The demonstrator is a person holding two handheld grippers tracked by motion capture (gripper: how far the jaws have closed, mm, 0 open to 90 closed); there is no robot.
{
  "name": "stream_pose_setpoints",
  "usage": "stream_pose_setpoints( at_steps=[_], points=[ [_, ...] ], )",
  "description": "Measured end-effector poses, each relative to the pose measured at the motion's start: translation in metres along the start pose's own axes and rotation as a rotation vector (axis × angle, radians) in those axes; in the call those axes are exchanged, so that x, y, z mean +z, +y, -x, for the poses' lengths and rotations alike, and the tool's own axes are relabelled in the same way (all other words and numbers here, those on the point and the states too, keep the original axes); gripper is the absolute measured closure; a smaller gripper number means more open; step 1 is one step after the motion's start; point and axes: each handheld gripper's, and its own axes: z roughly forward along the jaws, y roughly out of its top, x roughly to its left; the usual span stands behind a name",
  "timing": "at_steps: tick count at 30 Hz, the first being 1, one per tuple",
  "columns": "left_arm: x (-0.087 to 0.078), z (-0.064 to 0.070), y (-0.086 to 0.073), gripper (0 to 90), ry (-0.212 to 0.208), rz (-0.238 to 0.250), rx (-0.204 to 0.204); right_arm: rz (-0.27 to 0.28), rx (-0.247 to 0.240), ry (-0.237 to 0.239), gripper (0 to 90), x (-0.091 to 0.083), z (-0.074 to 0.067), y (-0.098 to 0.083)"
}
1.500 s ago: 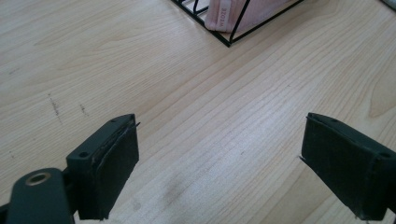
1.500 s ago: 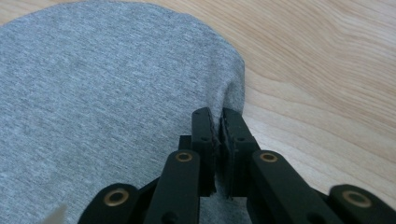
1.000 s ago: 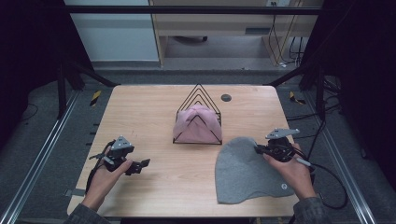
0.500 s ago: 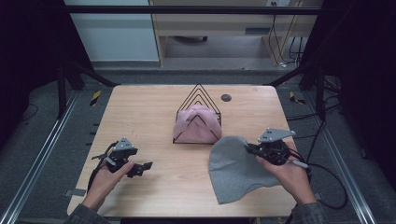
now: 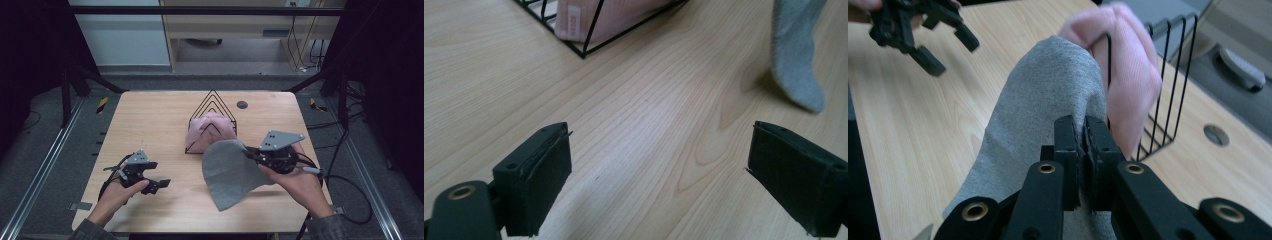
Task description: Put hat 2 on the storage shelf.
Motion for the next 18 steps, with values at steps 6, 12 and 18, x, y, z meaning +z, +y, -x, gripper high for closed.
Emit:
stream_pose_setpoints(
  at_steps=[6,12,18],
  points=[
    [-0.001,0.013,0.014,9.7,-0.049,-0.003,0.066,0.029,-0.042,0.011,85.9,0.005,-0.005,0.022],
    [-0.007,0.026,0.039,9.7,-0.086,0.017,0.110,0.065,-0.079,0.020,85.9,0.004,-0.005,0.046],
    [-0.011,0.030,0.060,10.2,-0.119,0.042,0.131,0.105,-0.093,0.036,85.9,0.003,-0.005,0.063]
  ],
)
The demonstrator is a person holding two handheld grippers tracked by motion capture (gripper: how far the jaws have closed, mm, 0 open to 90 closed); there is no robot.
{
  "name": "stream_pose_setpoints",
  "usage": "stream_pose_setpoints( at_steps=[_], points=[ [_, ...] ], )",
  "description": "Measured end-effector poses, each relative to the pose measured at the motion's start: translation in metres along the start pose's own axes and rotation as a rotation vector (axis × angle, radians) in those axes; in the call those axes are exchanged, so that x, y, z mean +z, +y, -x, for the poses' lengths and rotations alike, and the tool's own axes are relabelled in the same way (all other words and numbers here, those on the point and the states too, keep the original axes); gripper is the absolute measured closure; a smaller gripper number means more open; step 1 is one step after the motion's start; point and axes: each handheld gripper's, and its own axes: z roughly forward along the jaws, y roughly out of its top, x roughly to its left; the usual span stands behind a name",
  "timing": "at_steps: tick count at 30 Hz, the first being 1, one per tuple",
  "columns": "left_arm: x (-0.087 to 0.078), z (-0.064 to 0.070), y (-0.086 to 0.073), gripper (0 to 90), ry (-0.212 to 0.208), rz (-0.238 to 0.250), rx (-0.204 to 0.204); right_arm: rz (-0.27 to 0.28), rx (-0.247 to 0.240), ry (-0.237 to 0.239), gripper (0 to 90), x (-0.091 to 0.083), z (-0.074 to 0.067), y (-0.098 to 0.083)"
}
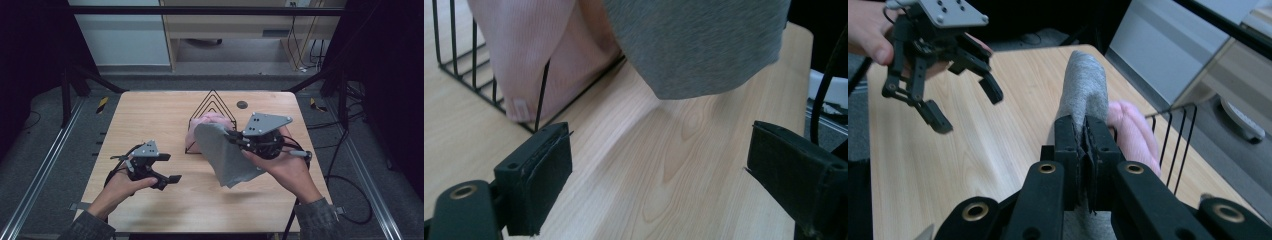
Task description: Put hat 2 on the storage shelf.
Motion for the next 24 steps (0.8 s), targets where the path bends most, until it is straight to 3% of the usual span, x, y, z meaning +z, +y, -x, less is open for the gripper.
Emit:
stream_pose_setpoints(
  at_steps=[3,9,12,24],
  points=[
    [-0.001,-0.001,0.013,10.2,0.009,0.007,0.020,0.005,-0.017,0.006,86.0,0.003,0.001,0.011],
    [0.004,-0.004,0.020,10.7,0.016,-0.001,0.031,0.033,-0.012,0.020,86.0,0.003,0.003,0.025],
    [0.006,-0.007,0.026,11.4,0.010,0.024,0.037,0.047,-0.009,0.022,86.0,0.003,0.004,0.032],
    [0.008,-0.015,0.037,17.8,0.018,0.048,0.033,0.035,-0.014,0.033,85.9,0.015,-0.001,0.041]
  ],
)
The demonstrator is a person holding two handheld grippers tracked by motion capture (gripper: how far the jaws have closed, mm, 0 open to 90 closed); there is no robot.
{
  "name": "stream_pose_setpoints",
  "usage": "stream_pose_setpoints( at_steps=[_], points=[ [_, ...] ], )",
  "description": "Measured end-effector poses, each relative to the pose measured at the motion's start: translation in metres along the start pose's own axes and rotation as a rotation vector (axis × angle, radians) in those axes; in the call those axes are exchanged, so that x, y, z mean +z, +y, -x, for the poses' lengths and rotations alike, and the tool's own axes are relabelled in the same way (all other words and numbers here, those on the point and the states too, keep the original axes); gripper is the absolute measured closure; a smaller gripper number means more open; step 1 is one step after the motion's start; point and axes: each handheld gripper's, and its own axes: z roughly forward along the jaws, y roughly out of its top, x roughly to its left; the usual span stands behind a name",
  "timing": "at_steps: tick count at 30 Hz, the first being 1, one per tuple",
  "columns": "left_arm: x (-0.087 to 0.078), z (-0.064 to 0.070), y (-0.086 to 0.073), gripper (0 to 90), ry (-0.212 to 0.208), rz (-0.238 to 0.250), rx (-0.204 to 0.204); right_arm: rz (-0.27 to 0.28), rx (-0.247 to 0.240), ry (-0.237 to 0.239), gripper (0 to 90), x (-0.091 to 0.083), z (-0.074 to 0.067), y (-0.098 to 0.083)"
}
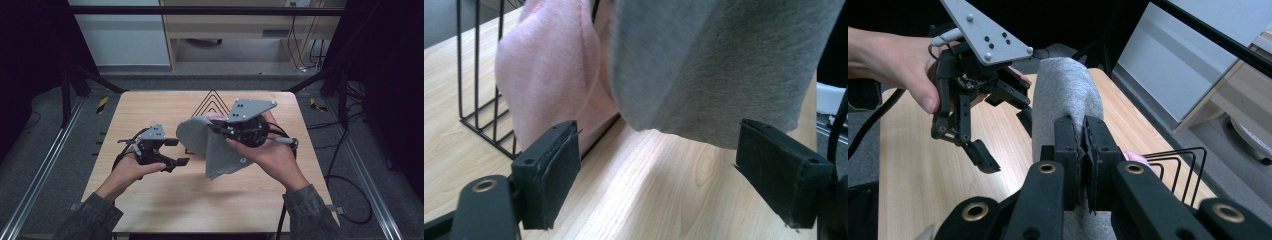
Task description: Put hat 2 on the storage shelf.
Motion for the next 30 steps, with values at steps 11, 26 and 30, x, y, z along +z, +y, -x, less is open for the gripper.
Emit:
stream_pose_setpoints(
  at_steps=[11,26,30],
  points=[
    [0.008,-0.003,0.003,42.9,-0.008,0.013,-0.008,-0.009,0.013,0.004,85.9,0.006,-0.002,-0.001],
    [0.014,0.002,0.022,86.2,0.010,-0.044,0.021,-0.041,0.135,-0.038,86.0,0.000,0.014,-0.038],
    [-0.003,0.005,0.045,86.2,0.032,-0.048,0.028,-0.019,0.175,-0.048,86.0,-0.006,0.022,-0.044]
  ],
)
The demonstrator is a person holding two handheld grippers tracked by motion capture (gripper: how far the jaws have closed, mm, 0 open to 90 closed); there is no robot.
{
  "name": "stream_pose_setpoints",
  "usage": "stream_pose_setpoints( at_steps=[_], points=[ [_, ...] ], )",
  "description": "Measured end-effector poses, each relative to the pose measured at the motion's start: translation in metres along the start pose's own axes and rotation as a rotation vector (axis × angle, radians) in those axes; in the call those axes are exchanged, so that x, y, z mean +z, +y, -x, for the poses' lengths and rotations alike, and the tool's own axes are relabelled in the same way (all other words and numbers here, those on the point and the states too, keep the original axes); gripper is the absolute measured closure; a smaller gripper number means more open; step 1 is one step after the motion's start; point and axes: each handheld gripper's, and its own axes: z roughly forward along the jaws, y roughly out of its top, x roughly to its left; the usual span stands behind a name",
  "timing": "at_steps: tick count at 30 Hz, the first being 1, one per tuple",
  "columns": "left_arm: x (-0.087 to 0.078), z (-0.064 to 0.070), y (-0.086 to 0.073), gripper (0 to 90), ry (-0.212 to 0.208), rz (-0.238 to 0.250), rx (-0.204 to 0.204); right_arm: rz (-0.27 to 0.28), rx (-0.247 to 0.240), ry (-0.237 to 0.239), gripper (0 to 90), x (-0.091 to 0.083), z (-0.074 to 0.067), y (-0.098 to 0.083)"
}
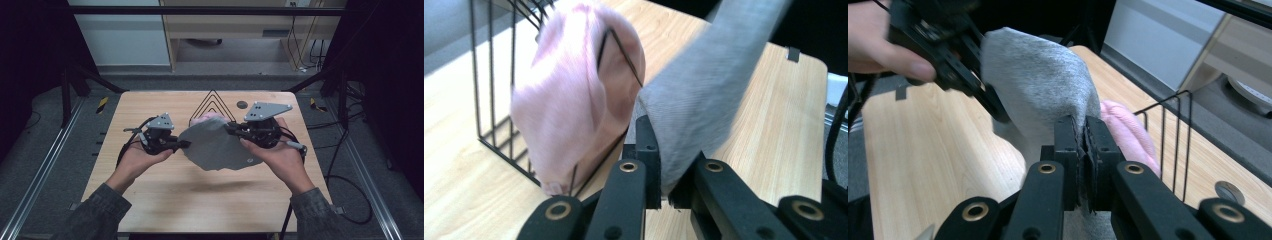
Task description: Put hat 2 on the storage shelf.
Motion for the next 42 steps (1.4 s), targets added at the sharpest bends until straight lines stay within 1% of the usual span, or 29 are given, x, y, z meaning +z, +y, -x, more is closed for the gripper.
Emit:
stream_pose_setpoints(
  at_steps=[1,2,3,4,5,6,8,10,11,12,14,15,16,17,18,20,22,24,26,27,30,31,33,35,37,38,39,40,42],
  points=[
    [0.000,0.000,0.000,86.2,0.000,0.000,0.000,0.000,0.000,0.000,86.0,0.000,0.000,0.000],
    [-0.003,0.000,0.004,86.2,-0.001,0.000,0.001,0.018,0.019,-0.004,86.0,-0.004,0.001,-0.001],
    [-0.009,0.003,0.013,86.3,-0.005,-0.001,0.014,0.020,0.026,-0.007,86.0,-0.006,0.001,-0.002],
    [-0.011,0.004,0.017,86.3,-0.004,-0.002,0.015,0.021,0.026,-0.013,86.0,-0.009,0.001,-0.002],
    [-0.011,0.004,0.017,86.3,-0.004,-0.002,0.015,0.031,0.032,-0.015,86.0,-0.012,0.001,-0.003],
    [-0.015,0.006,0.025,86.4,0.005,-0.023,0.043,0.036,0.035,-0.015,86.0,-0.014,0.002,-0.003],
    [-0.019,0.009,0.032,86.6,0.022,-0.029,0.063,0.038,0.037,-0.022,86.0,-0.016,0.003,-0.004],
    [-0.021,0.010,0.035,86.7,0.027,-0.024,0.068,0.039,0.045,-0.018,86.0,-0.017,0.004,-0.004],
    [-0.022,0.011,0.037,86.7,0.032,-0.016,0.062,0.042,0.048,-0.021,86.0,-0.018,0.005,-0.003],
    [-0.024,0.011,0.039,86.7,0.036,-0.021,0.069,0.049,0.050,-0.020,86.0,-0.019,0.006,-0.001],
    [-0.026,0.012,0.043,86.7,0.052,-0.023,0.069,0.057,0.042,-0.022,85.9,-0.022,0.006,0.004],
    [-0.030,0.013,0.047,86.7,0.064,-0.024,0.077,0.067,0.036,-0.029,86.0,-0.024,0.008,0.008],
    [-0.030,0.013,0.047,86.6,0.064,-0.024,0.077,0.067,0.036,-0.029,86.0,-0.024,0.008,0.008],
    [-0.034,0.012,0.050,86.6,0.073,-0.002,0.061,0.085,0.034,-0.029,86.0,-0.027,0.011,0.014],
    [-0.034,0.012,0.050,86.6,0.073,-0.002,0.061,0.085,0.034,-0.029,86.0,-0.027,0.011,0.014],
    [-0.038,0.011,0.057,86.7,0.081,0.019,0.054,0.094,0.024,-0.035,86.0,-0.028,0.014,0.024],
    [-0.041,0.011,0.063,86.6,0.092,0.025,0.060,0.098,0.018,-0.044,86.0,-0.030,0.016,0.031],
    [-0.042,0.011,0.065,86.6,0.091,0.030,0.059,0.101,0.020,-0.047,86.0,-0.030,0.018,0.034],
    [-0.048,0.010,0.074,86.7,0.092,0.046,0.062,0.112,0.021,-0.057,86.0,-0.032,0.024,0.041],
    [-0.048,0.010,0.074,86.7,0.092,0.046,0.062,0.112,0.021,-0.057,86.0,-0.032,0.024,0.041],
    [-0.054,0.008,0.081,86.8,0.097,0.052,0.062,0.129,0.018,-0.050,86.0,-0.032,0.029,0.048],
    [-0.055,0.004,0.085,86.8,0.094,0.065,0.046,0.132,0.023,-0.049,86.0,-0.031,0.034,0.053],
    [-0.055,0.001,0.087,86.8,0.095,0.066,0.040,0.133,0.024,-0.050,86.0,-0.030,0.036,0.055],
    [-0.053,-0.003,0.089,86.7,0.101,0.069,0.036,0.125,0.019,-0.063,86.0,-0.027,0.039,0.059],
    [-0.053,-0.005,0.092,86.7,0.103,0.077,0.033,0.134,0.022,-0.069,86.0,-0.026,0.042,0.062],
    [-0.053,-0.006,0.095,86.7,0.106,0.086,0.031,0.145,0.025,-0.076,86.0,-0.026,0.047,0.065],
    [-0.053,-0.006,0.095,86.7,0.106,0.086,0.031,0.145,0.025,-0.076,86.0,-0.026,0.047,0.065],
    [-0.053,-0.009,0.099,86.7,0.113,0.088,0.036,0.144,0.014,-0.083,85.9,-0.025,0.051,0.070],
    [-0.052,-0.010,0.101,86.7,0.119,0.088,0.040,0.150,0.002,-0.094,86.0,-0.023,0.057,0.075]
  ],
)
